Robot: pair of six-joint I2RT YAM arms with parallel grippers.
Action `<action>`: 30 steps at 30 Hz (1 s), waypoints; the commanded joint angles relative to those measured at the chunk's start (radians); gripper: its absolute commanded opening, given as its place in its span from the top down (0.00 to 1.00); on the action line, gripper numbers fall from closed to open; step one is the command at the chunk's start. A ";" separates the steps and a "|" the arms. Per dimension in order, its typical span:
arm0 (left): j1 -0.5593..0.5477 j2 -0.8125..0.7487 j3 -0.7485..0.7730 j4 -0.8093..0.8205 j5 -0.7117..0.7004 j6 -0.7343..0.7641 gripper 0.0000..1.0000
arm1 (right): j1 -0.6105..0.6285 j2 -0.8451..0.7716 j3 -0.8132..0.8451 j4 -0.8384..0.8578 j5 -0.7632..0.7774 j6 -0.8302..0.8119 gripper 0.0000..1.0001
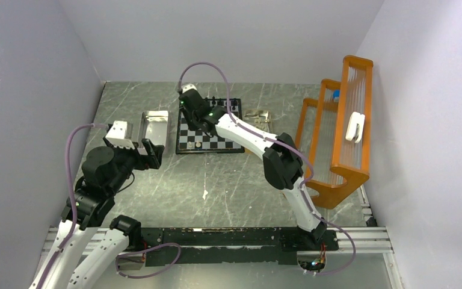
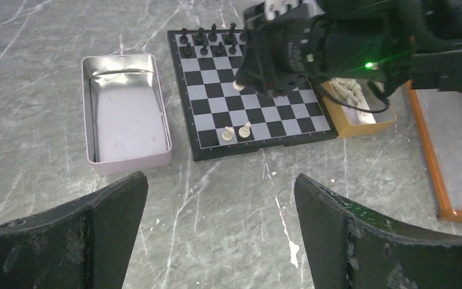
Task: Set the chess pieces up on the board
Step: Place the chess piece on the chessboard.
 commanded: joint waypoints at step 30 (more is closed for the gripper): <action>0.012 -0.017 0.008 0.055 0.089 0.029 0.08 | 0.117 0.203 0.219 -0.146 0.004 0.003 0.84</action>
